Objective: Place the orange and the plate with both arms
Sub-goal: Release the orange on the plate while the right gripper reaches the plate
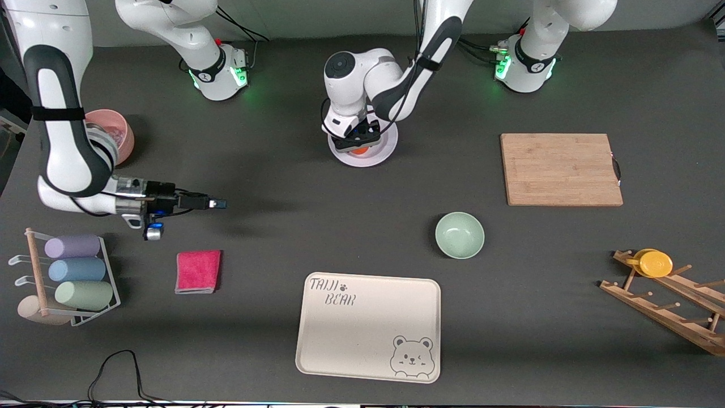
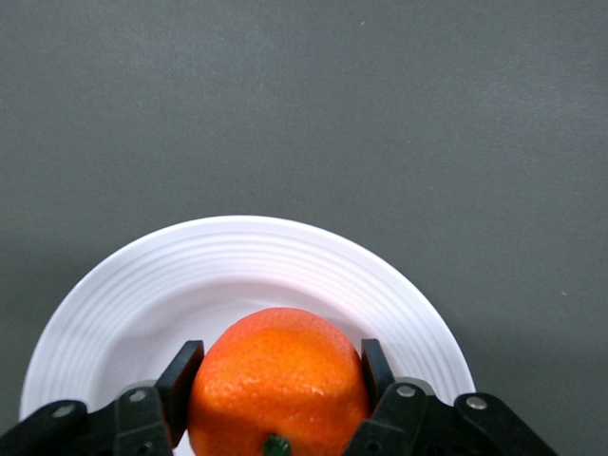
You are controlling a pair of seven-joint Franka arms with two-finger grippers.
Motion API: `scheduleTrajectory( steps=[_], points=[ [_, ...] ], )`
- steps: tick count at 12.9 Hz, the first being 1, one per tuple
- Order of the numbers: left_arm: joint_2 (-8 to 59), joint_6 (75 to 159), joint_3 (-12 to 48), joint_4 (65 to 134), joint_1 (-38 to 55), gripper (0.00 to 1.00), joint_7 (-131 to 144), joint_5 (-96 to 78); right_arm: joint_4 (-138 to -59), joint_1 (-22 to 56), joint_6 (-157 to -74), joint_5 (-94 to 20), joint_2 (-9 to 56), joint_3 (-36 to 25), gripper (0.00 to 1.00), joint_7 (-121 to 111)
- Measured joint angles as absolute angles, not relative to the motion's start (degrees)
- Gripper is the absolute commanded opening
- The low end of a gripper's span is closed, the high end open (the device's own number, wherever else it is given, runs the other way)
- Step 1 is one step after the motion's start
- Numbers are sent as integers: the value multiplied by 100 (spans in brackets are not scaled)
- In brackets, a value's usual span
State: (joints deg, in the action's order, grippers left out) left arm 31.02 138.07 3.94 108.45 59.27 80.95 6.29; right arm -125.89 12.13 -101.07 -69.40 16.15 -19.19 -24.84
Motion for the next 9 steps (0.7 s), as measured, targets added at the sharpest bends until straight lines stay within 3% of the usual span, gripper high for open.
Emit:
scheduleTrajectory(
  steps=[1,2,3,7,9],
  points=[
    [3100,13848,395,10913,5943,0,8175,635,-12866,1213,-10106,-7090,1610,-1919,100,-2624],
    [3098,13848,395,10947,5980,22,8241,638,-13107,1213,-10107,-7178,1584,-1919,100,-2716],
    [3096,13848,396,10969,6015,97,8297,643,-13321,1213,-10107,-7208,1530,-1919,100,-2793],
    [3017,13729,336,10978,6032,100,8334,808,-14139,1213,-10389,-7298,1151,-1923,100,-3312],
    [2700,13234,277,10954,5919,100,8236,844,-14509,1233,-10495,-7307,1030,-1922,100,-3719]
  ],
)
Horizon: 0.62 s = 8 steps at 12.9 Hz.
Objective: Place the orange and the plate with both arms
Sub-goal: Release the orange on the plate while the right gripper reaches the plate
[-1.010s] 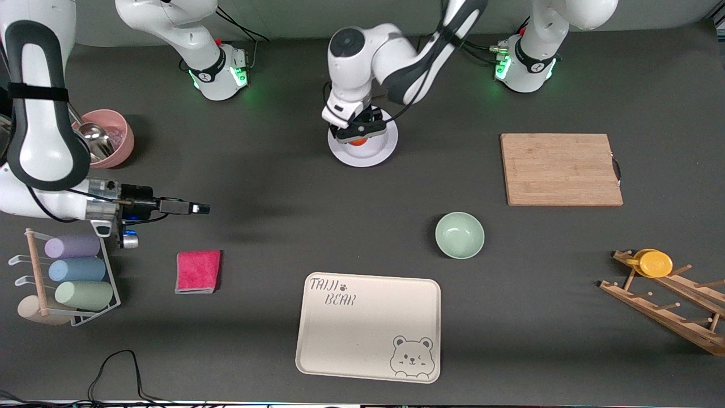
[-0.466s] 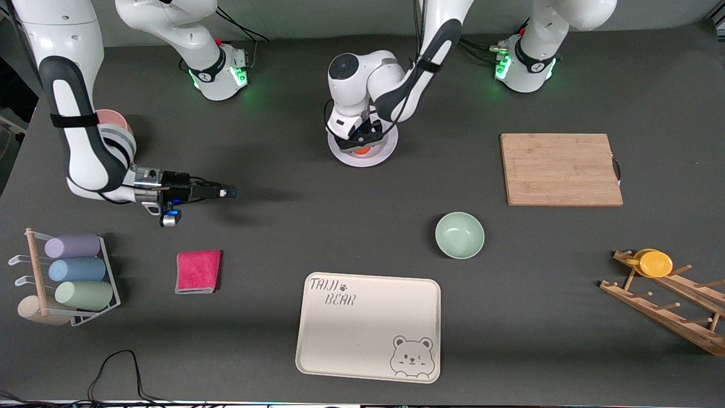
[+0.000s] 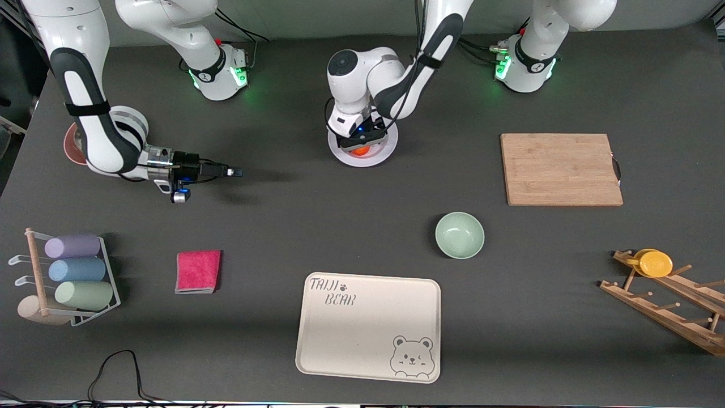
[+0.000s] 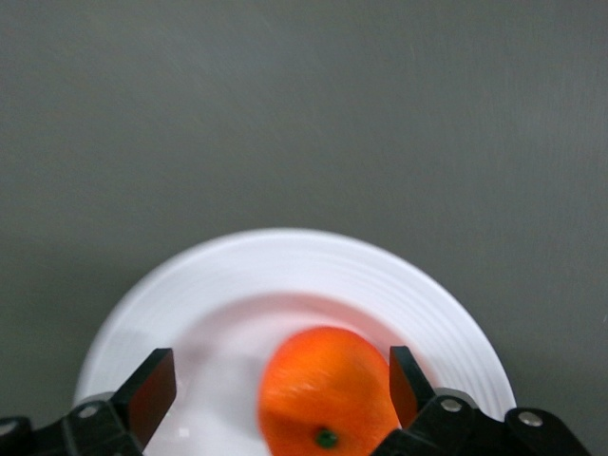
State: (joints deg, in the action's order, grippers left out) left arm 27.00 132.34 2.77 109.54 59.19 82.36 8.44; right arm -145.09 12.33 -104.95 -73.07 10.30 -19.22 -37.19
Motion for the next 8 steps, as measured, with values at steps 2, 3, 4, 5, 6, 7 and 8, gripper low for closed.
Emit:
scheduleTrajectory(
  steps=[2,3,4,5,6,7,8],
  points=[
    [2105,12590,254,10930,5562,100,7806,844,-14752,1382,-10563,-7314,965,-1919,100,-4122],
    [1769,12288,248,10916,5333,100,7573,844,-14853,1501,-10575,-7362,952,-1917,100,-4250],
    [1430,11985,240,10902,5078,100,7263,844,-14941,1663,-10579,-7524,949,-1915,100,-4383],
    [1118,11676,229,10896,4805,100,6848,846,-15017,1871,-10588,-7763,951,-1912,100,-4602],
    [837,11375,218,10888,4505,100,6296,847,-15089,2114,-10604,-8051,961,-1909,100,-4868],
    [573,11076,202,10870,4145,100,5583,849,-15149,2370,-10644,-8359,998,-1903,100,-5127],
    [355,10805,186,10803,3734,100,4785,852,-15192,2609,-10685,-8672,1075,-1899,100,-5417]
  ],
)
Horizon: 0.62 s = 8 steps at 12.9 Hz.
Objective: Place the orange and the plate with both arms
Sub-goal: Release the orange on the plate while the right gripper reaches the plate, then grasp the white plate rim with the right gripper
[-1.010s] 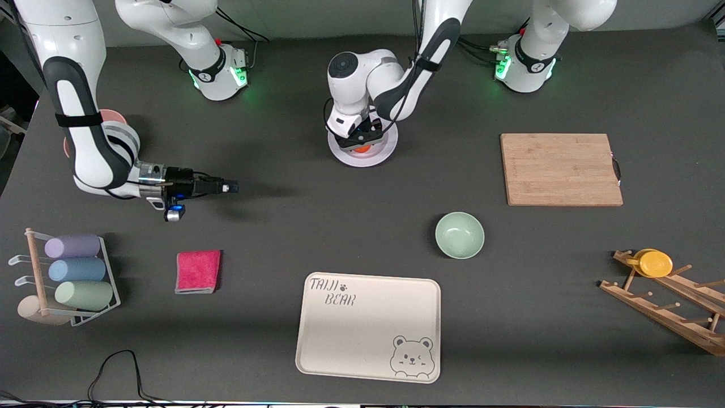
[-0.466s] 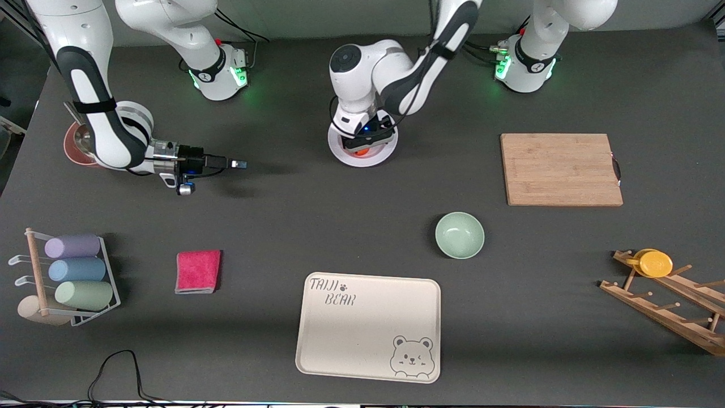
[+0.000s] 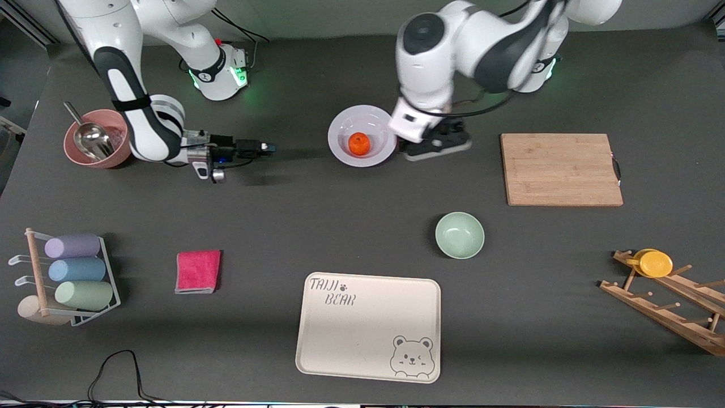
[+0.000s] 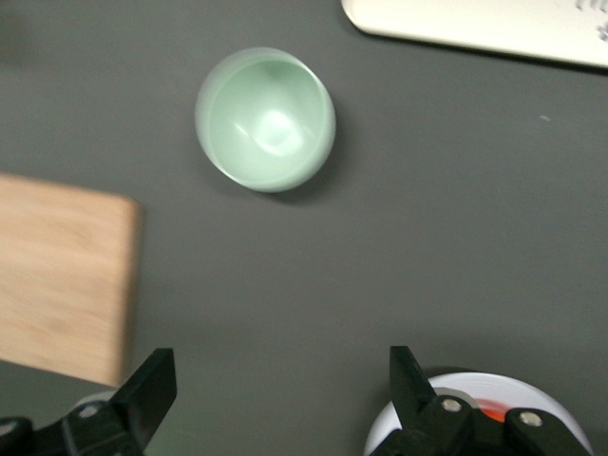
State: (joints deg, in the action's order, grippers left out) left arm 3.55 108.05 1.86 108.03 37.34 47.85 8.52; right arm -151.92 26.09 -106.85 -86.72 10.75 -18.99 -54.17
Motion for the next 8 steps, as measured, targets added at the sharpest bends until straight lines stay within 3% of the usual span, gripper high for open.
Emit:
scheduleTrajectory(
  steps=[4,8],
  points=[
    [-122,10337,130,10335,1985,100,2389,851,-15237,3405,-10688,-10007,1675,-1880,100,-6579],
    [-422,10023,91,10272,920,100,1297,685,-15224,3985,-10678,-10971,1946,-1851,100,-6839]
  ],
)
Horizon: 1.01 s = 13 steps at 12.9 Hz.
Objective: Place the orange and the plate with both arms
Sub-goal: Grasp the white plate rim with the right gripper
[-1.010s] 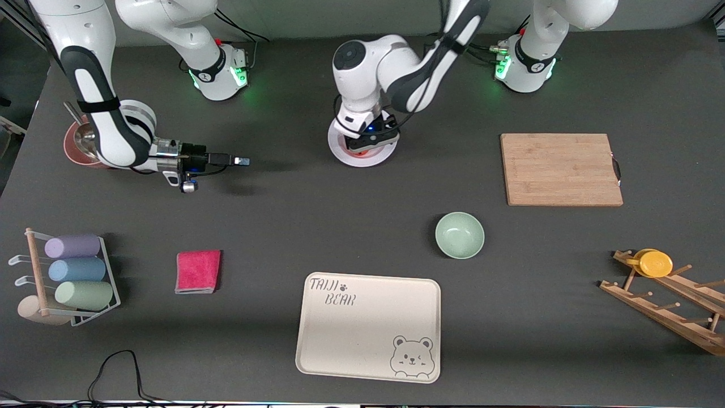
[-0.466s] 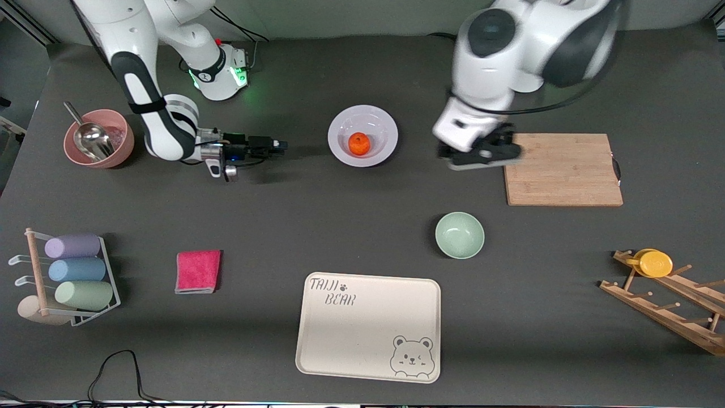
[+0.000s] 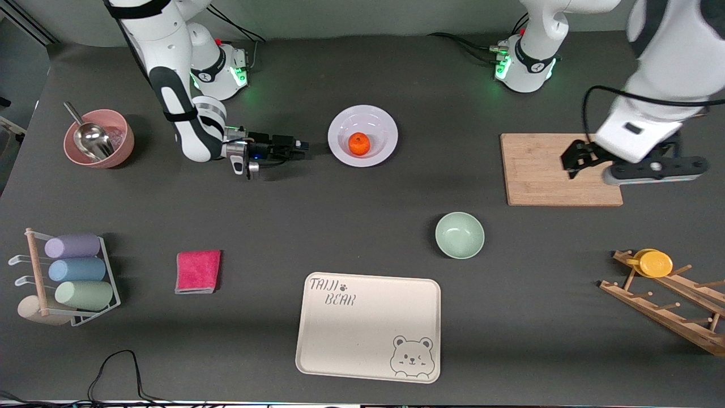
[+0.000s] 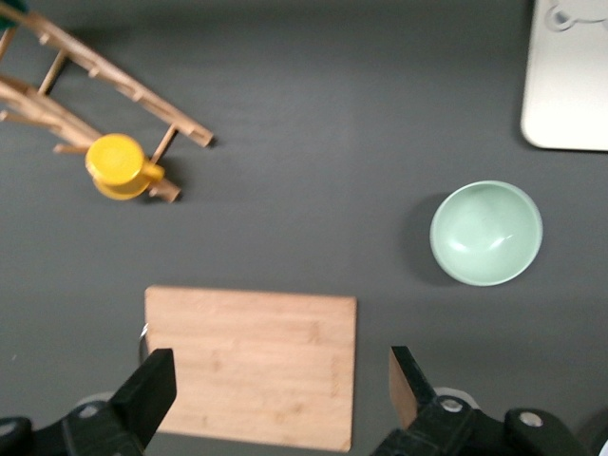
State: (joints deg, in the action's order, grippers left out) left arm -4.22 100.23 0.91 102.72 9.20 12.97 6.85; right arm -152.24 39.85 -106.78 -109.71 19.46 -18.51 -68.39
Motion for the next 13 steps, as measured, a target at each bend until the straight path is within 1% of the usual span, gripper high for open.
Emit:
scheduleTrajectory(
  steps=[2,4,6,13],
  points=[
    [-460,9874,34,10272,627,100,1097,433,-15220,4311,-10678,-11363,1960,-1845,100,-6840],
    [-458,9869,-75,10274,527,100,793,354,-15220,4572,-10681,-11556,1972,-1842,100,-6874],
    [-472,9869,-169,10269,512,100,605,302,-15223,4720,-10683,-11656,1994,-1842,100,-7119],
    [-616,9829,-175,10272,512,100,551,278,-15224,5045,-10624,-12059,2258,-1841,99,-8196]
  ],
)
